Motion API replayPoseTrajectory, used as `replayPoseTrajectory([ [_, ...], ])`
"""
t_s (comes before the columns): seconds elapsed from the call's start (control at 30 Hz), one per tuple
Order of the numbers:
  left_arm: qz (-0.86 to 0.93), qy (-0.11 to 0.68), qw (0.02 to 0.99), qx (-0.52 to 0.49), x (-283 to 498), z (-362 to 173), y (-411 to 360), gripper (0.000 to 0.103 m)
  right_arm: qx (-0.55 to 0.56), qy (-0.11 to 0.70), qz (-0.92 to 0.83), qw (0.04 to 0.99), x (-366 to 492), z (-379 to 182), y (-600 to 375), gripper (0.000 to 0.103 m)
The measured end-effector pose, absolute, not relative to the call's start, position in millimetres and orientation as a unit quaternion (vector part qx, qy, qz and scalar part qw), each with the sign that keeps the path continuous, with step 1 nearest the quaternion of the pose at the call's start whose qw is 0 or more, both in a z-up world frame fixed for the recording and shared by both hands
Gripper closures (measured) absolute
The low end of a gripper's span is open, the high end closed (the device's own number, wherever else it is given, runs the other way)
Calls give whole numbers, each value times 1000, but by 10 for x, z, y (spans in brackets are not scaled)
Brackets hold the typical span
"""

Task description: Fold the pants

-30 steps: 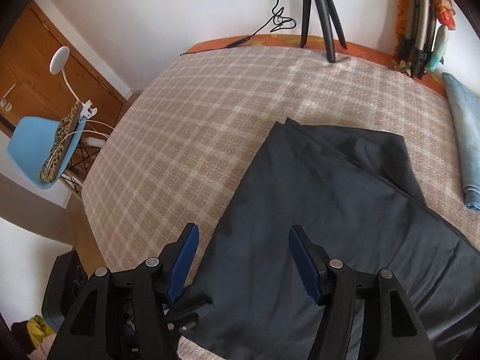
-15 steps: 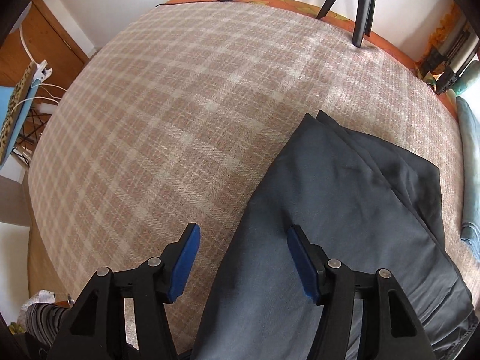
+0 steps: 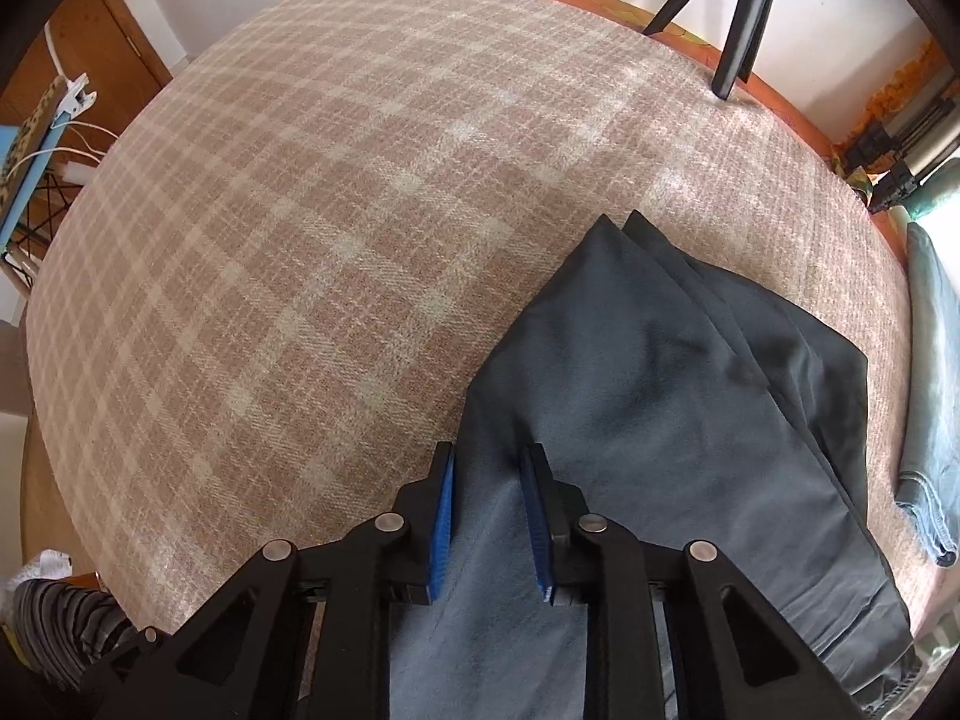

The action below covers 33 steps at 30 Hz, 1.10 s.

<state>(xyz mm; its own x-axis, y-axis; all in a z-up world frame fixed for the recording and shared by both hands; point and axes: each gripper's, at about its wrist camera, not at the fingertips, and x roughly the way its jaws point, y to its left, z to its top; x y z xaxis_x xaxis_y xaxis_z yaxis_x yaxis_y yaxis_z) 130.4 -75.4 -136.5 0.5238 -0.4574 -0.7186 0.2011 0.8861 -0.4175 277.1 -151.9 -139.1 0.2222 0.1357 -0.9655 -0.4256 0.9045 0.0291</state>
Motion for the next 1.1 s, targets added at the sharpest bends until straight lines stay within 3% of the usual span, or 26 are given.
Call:
replayPoseTrajectory([
  [0.07, -199, 454, 855, -151, 1334, -1404, -752, 51, -103, 593, 184, 777, 2748, -1361, -1633, 92],
  [0.17, -210, 454, 854, -146, 1334, -1420, -811, 61, -80, 584, 188, 785, 2736, -1319, -1764, 97],
  [0.23, -220, 458, 848, -149, 1351, -1436, -845, 87, -58, 579, 191, 791, 2719, -1271, -1848, 99],
  [0.33, -226, 444, 854, -152, 1328, -1384, -872, 96, -23, 569, 191, 800, 2673, -1195, -1996, 101],
  [0.77, -292, 387, 869, -102, 1177, -899, -1408, 97, 89, 514, 199, 829, 2493, -792, -2788, 102],
  [1.1, -352, 384, 850, -76, 1087, -773, -2306, 97, 112, 484, 162, 852, 2270, -663, -3696, 102],
])
